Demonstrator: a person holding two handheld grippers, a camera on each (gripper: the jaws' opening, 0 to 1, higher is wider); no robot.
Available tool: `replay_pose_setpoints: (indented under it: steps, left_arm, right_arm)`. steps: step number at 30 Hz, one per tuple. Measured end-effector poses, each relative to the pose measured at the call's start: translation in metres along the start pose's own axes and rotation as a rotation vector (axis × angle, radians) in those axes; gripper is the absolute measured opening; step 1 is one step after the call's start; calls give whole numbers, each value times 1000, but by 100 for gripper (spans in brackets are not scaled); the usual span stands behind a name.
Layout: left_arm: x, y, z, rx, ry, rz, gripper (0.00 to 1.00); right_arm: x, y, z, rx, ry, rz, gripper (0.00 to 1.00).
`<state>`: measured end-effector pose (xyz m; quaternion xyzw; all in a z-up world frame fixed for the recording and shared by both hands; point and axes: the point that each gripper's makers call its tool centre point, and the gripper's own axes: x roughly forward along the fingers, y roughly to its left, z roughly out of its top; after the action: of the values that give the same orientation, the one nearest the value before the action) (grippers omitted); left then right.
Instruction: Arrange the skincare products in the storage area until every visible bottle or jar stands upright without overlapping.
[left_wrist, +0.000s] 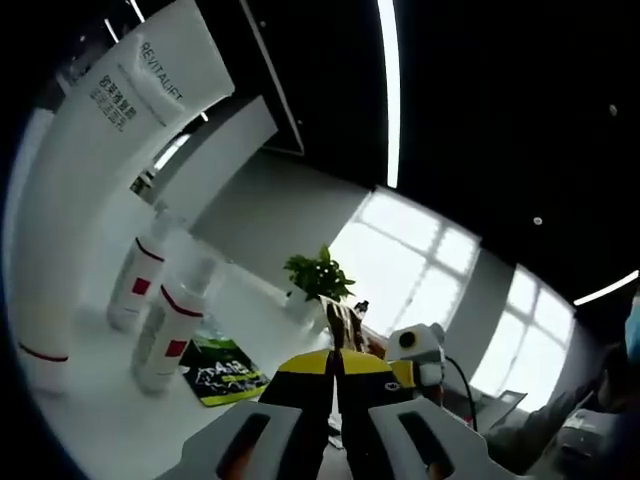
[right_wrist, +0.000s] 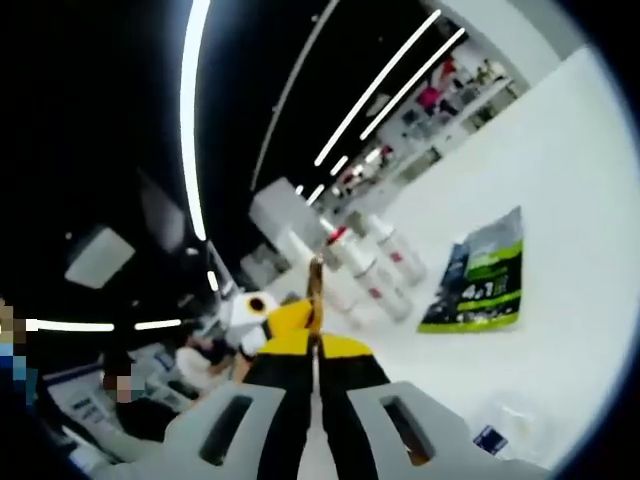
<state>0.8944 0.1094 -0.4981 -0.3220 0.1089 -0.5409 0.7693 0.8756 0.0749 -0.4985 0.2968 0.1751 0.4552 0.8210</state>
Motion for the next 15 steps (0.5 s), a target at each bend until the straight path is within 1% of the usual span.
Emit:
replay_pose_setpoints:
  steps: [3,6,8,11,13,15]
  left_arm:
    - [-2,0,0,13,5,5,1]
    - [-1,-1,-2,14,6,4,1]
    - [-1,-1,-1,12,7,4,1]
    - [-1,-1,-2,16,8,6,1]
    - [-1,0,-1,15,9,5,1]
    - [0,-2,-3,20,11,5,1]
  right_arm:
    - [-1,1,3,-3,-13,10,1]
    - [-1,-1,2,-3,-9,3,3]
    - [-1,-2,2,1,-12,2,3]
    - [-1,-3,4,6,-22,4,5]
    - [-1,-3,4,10,-24,3,3]
    - [-2,-6,5,16,-32,-12,1]
